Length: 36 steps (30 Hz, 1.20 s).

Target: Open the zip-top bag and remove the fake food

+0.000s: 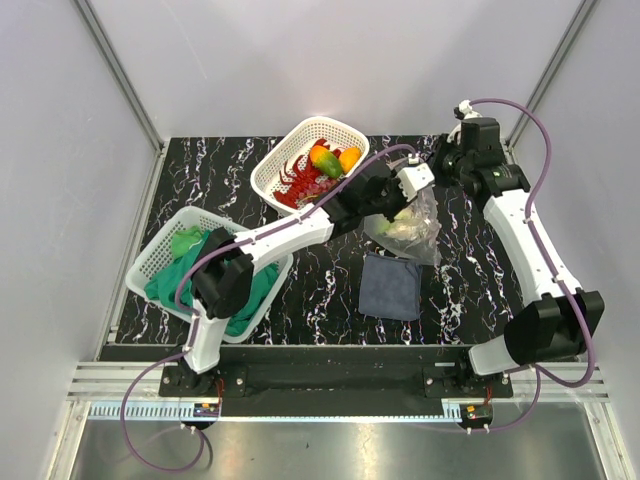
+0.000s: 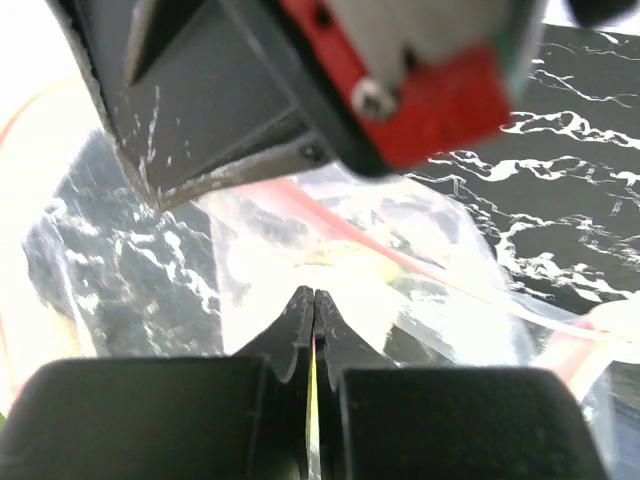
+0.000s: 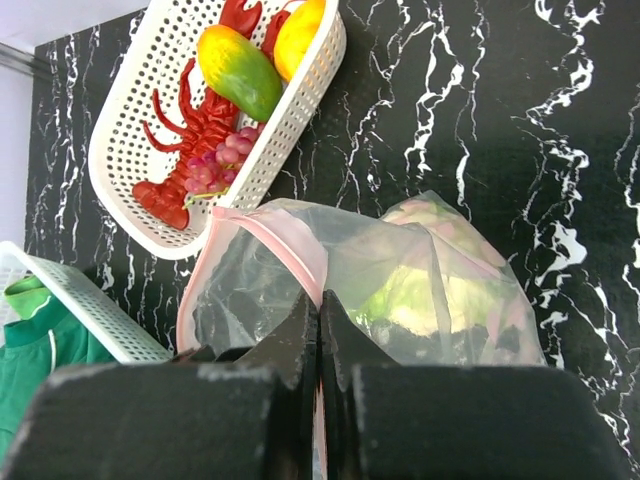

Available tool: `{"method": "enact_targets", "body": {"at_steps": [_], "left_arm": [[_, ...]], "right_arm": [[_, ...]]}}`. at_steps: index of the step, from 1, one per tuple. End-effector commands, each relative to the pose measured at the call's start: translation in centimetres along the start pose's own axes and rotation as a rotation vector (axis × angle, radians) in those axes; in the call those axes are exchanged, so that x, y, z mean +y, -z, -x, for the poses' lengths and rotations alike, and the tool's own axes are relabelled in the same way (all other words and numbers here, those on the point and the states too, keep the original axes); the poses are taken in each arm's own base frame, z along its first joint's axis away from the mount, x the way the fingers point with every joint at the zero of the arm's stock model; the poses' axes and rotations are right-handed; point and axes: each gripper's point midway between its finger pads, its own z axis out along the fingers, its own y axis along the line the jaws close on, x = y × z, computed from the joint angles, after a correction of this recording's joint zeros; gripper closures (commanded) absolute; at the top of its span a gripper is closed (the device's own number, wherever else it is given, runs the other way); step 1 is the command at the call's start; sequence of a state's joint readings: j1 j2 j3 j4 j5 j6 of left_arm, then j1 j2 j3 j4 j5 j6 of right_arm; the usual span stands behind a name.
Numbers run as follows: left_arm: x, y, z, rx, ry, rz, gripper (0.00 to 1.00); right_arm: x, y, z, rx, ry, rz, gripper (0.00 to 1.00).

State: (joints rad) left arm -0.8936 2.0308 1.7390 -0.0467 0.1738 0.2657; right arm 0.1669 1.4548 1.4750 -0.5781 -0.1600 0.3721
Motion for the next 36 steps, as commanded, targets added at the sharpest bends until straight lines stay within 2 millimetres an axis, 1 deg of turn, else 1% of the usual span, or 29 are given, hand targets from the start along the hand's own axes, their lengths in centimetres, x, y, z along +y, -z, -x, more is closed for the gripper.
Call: {"method": "enact_targets", "body": {"at_steps": [1,3,4,6,7,8,9,10,11,12,13,14,15,16,17,18,19,20,21,22,23,26,27,29,30,31,32,33,36], "left_arm": [[-0.5,-2.0,-2.6,0.019,-0.101,-0.069,0.99],[0.3,-2.4,-3.0,0.048,-0.074,-0.035,0.99],[0.5,-2.5,-3.5,0.068,-0.008,-0.021,0.98],[1.2,-2.2,-2.7,0.05,0.086,0.009,0.94],[1.3,-1.9,-1.8,0.023,0.18,0.021,0.9],[1.4,-1.9,-1.7,0.018,0.225,0.027,0.84],[1.7,-1.8,-1.4,0.014,0.269,0.036,0.83],[1.6,-1.7,-1.3,0.017,0.364,0.046,0.82],[1.5,-1.7,-1.2,0.016,0.406,0.041,0.81],[2.2,-1.6,-0.3,-0.005,0.438,0.045,0.81],[2.2,-1.6,-0.5,0.009,0.501,0.042,0.81],[2.2,-1.5,0.0,0.004,0.527,0.028,0.81],[2.9,-1.3,0.7,-0.009,0.558,0.018,0.81],[2.3,-1.5,1.0,-0.008,0.617,-0.04,0.81],[2.3,-1.5,1.3,-0.008,0.652,-0.064,0.82],[3.1,-1.2,2.2,-0.012,0.689,-0.077,0.86],[2.7,-1.5,1.6,0.017,0.761,-0.101,0.87],[2.7,-1.5,1.6,0.02,0.795,-0.114,0.88],[2.7,-1.5,1.3,0.028,0.858,-0.117,0.88],[2.4,-1.5,1.2,0.034,0.879,-0.133,0.89],[2.0,-1.5,1.2,0.039,0.895,-0.151,0.89],[1.2,-1.8,0.8,0.073,0.944,-0.193,0.89],[1.0,-2.2,-0.1,0.101,0.952,-0.189,0.88],[1.0,-2.4,-0.2,0.106,0.962,-0.202,0.87],[0.8,-2.9,-1.2,0.13,0.973,-0.196,0.87],[1.4,-3.2,-1.8,0.138,0.97,-0.159,0.87],[2.2,-3.4,-1.7,0.132,0.956,-0.124,0.87],[2.6,-3.8,-3.4,0.167,0.946,-0.082,0.87],[6.5,-3.8,-5.2,0.157,0.928,0.095,0.88]], "right_arm": [[3.0,1.3,3.1,-0.053,-0.007,0.122,1.0],[2.8,1.2,3.5,-0.055,-0.014,0.119,1.0],[2.7,1.2,3.6,-0.061,-0.013,0.113,1.0],[2.1,1.1,3.9,-0.075,-0.006,0.086,1.0],[2.0,1.0,4.0,-0.079,-0.002,0.077,1.0],[1.6,0.9,4.1,-0.086,0.006,0.056,1.0],[1.4,0.9,4.3,-0.094,0.007,0.045,1.0],[1.2,0.9,4.5,-0.102,0.006,0.032,1.0],[0.9,1.0,4.8,-0.119,0.006,0.013,1.0],[0.7,1.1,5.0,-0.128,0.007,0.003,1.0],[0.7,1.1,5.2,-0.137,0.01,-0.001,1.0],[0.6,1.1,5.5,-0.153,0.01,-0.006,1.0],[0.8,1.4,5.7,-0.169,0.009,0.0,1.0],[0.6,1.3,5.4,-0.169,0.006,-0.001,1.0],[0.9,1.8,6.2,-0.215,0.003,0.012,1.0],[1.1,2.0,6.4,-0.234,0.001,0.02,1.0],[0.7,1.6,5.7,-0.231,-0.003,0.019,1.0],[1.6,2.3,6.9,-0.296,0.006,0.061,1.0],[1.8,2.3,7.0,-0.317,0.008,0.081,1.0],[1.8,1.9,6.9,-0.35,0.016,0.106,1.0],[2.1,2.4,7.1,-0.378,0.023,0.121,1.0],[2.8,2.5,7.1,-0.416,0.059,0.163,1.0],[3.1,2.5,7.1,-0.42,0.07,0.171,1.0],[3.2,2.5,7.3,-0.43,0.084,0.175,1.0],[3.3,2.7,7.5,-0.436,0.087,0.177,1.0],[3.3,2.9,7.5,-0.44,0.092,0.178,1.0],[3.6,3.3,7.6,-0.448,0.103,0.186,1.0],[3.5,3.4,7.6,-0.452,0.105,0.187,1.0],[3.3,3.7,7.3,-0.461,0.126,0.182,1.0]]}}
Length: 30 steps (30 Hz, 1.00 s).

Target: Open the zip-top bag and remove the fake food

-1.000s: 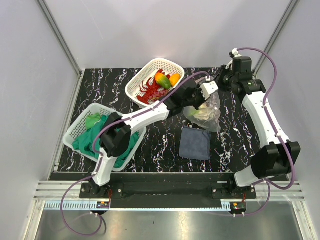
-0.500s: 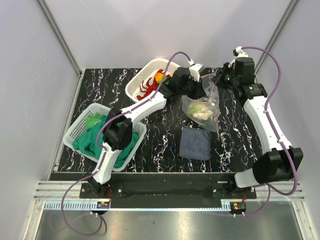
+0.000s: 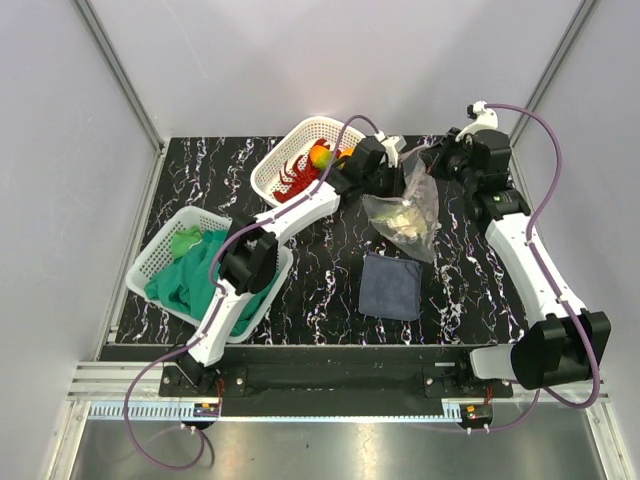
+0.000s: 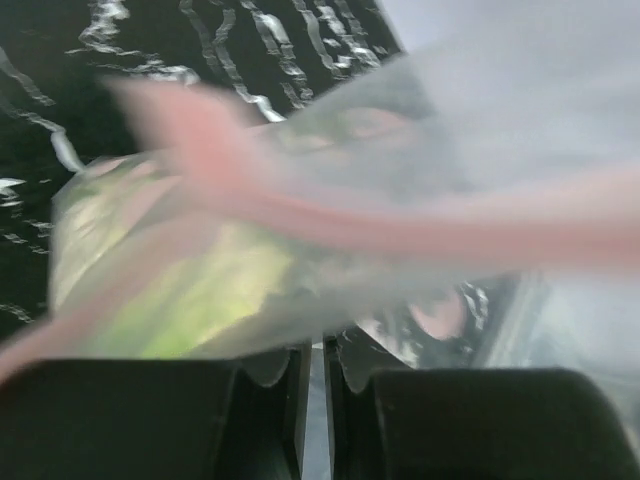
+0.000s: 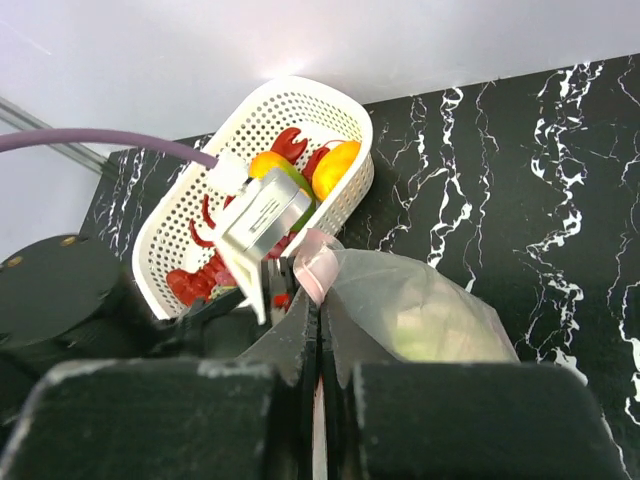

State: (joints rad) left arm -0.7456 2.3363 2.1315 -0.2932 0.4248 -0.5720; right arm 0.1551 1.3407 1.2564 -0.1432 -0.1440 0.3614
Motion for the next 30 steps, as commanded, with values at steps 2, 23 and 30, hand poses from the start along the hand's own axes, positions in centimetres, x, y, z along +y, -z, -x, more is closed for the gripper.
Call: {"method": "enact_targets", "body": {"at_steps": [2,23,30], "left_arm": [[6.6,1.4,3.5,-0.146,0.009,0.267,0.88],[4.7,2.8,1.2,-0.108,0.068,0.156,0.6],[6.4,2.7,-0.2,-0.113,0.186,0.255,0.49]], "right_arm": [[1.9,2.2,3.9,-0.158,0.088,0.06,1.0],[-0.8,-0.7,1.2,-0.064,0.05,-0.038,1.0],[-0.6,-0.4,0.9,-0.059,0.028,-0.031,1.0]]}}
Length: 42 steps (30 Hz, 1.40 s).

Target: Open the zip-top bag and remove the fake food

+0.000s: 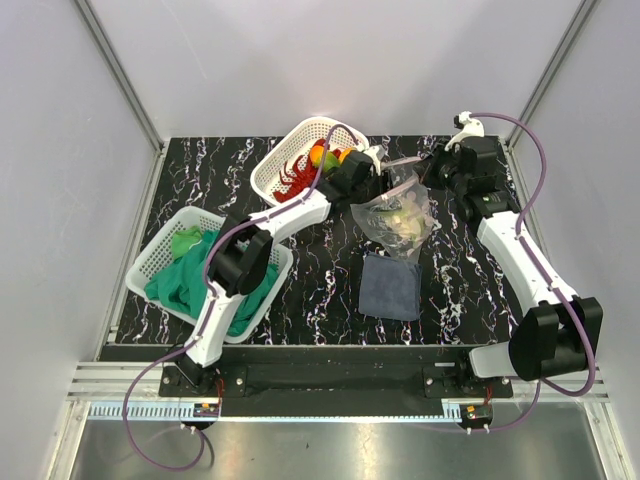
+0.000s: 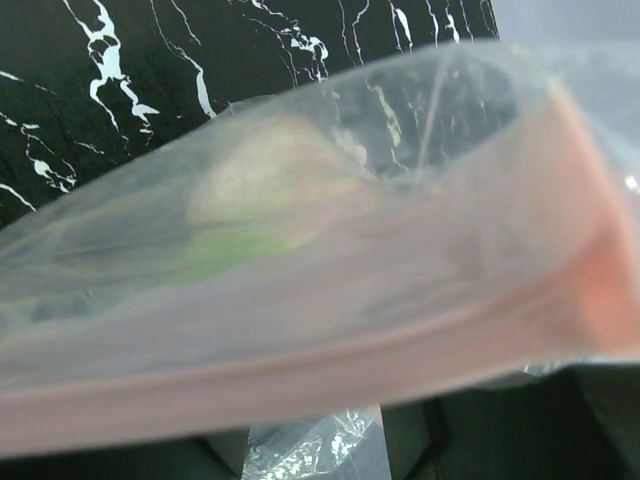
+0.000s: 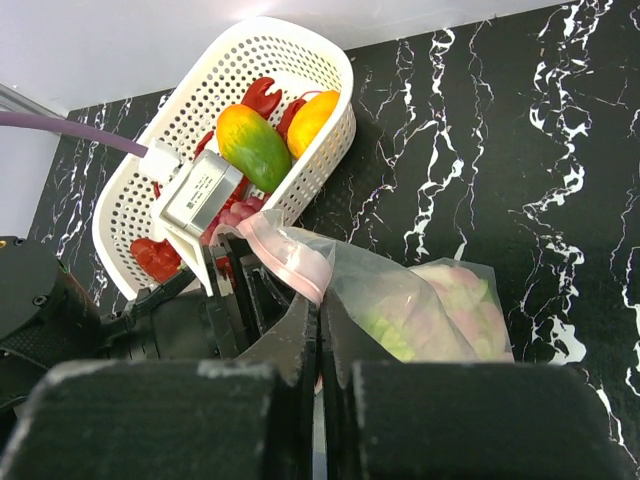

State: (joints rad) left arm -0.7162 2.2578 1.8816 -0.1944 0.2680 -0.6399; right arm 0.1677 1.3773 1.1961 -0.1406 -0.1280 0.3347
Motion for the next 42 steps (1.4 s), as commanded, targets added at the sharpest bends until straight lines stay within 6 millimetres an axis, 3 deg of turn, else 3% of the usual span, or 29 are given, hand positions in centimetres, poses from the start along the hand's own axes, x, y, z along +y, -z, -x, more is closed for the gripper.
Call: {"method": "enact_targets", "body": {"at_steps": [1,10,17,20,29,42], "left_arm": [[0.3,1.7,1.6,-0.053,0.089,0.073,0.48],[0.0,1.7,-2.1,0.026,0.188,0.118,0.51],[1.2,0.5,-1.4,-0.03,0.298,0.18,0.47],[2.2,-0.3,-1.3,-0.056,0.346,0.214,0.39],[3.7,-1.3,-4.1,-0.012,0.417,0.256,0.4],[6.6,-1.3,-5.0,-0.077,0.451,0.388,0.3]], "right_arm": [[0.9,1.3,4.6,-0.142,0.011,0.004,1.0],[0.7,1.6,4.6,-0.144,0.002,-0.012,1.0],[0.9,1.7,4.4,-0.134,-0.016,0.0,1.0],[1.0,1.9,4.4,-0.132,-0.017,-0.001,1.0],[0.7,2.0,4.1,-0.127,-0.001,-0.011,1.0],[0.8,2.3,4.4,-0.135,0.008,-0.011,1.0]]}}
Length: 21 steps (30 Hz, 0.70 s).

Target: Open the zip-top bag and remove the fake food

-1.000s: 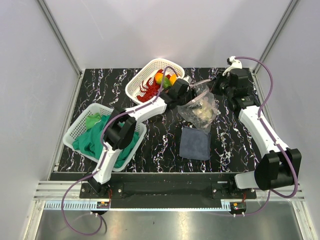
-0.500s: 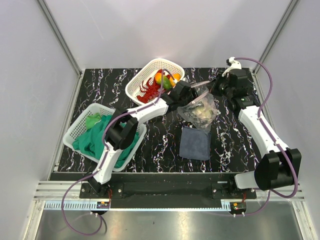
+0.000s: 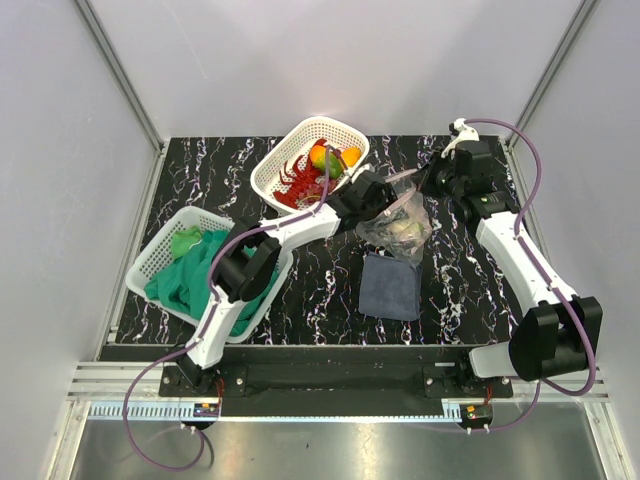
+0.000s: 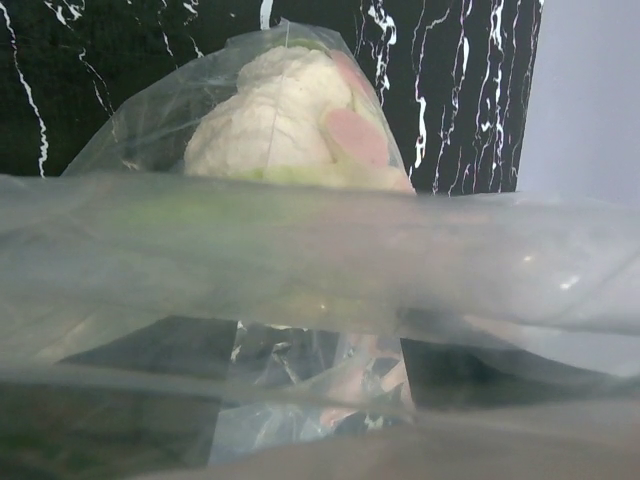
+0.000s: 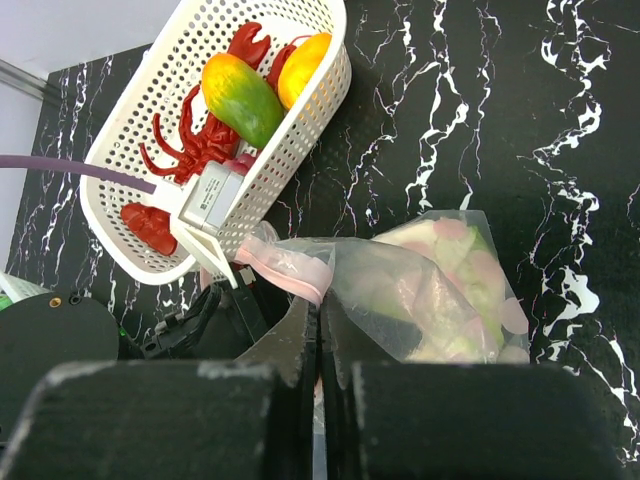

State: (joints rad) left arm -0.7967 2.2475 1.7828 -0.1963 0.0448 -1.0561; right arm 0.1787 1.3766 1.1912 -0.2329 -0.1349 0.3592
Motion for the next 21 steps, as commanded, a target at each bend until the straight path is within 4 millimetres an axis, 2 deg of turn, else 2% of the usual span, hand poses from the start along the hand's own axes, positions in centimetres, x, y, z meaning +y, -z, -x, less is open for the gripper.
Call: {"method": "enact_targets", "body": {"at_steps": [1,2,9,13,16,17,19,20,21], "left_arm": [[6.1,-1.1,1.5,-0.07,0.068,0.207,0.3],[6.8,-1.6,1.4,-0.067,0.071,0.224,0.3],[7.4,-3.1,2.0,-0.079,0.061,0.233,0.33],[8.1,-3.6,2.4,-0.098,0.052,0.238,0.45],[7.8,-3.6,2.7,-0.106,0.037,0.205,0.55],[7.2,-3.6,2.9,-0.117,0.029,0.183,0.63],[7.1,-3.4,3.3,-0.129,0.003,0.172,0.65],[6.5,-3.2,3.7,-0.144,-0.006,0.153,0.71],[6.7,-3.0,3.7,-0.146,-0.026,0.155,0.74]], "right_arm": [[1.2,2.5,6.7,-0.23,0.035,0.014,1.0],[1.2,2.5,6.6,-0.229,0.034,0.017,1.0],[0.8,2.4,6.3,-0.226,0.041,-0.001,1.0],[0.6,2.2,6.0,-0.219,0.044,-0.008,1.0],[0.4,2.1,6.0,-0.218,0.048,-0.012,1.0],[0.4,2.1,6.0,-0.218,0.05,-0.012,1.0],[0.4,2.2,6.0,-0.219,0.054,-0.016,1.0],[0.4,2.2,6.1,-0.223,0.056,-0.017,1.0],[0.3,2.2,5.9,-0.219,0.057,-0.017,1.0]]}}
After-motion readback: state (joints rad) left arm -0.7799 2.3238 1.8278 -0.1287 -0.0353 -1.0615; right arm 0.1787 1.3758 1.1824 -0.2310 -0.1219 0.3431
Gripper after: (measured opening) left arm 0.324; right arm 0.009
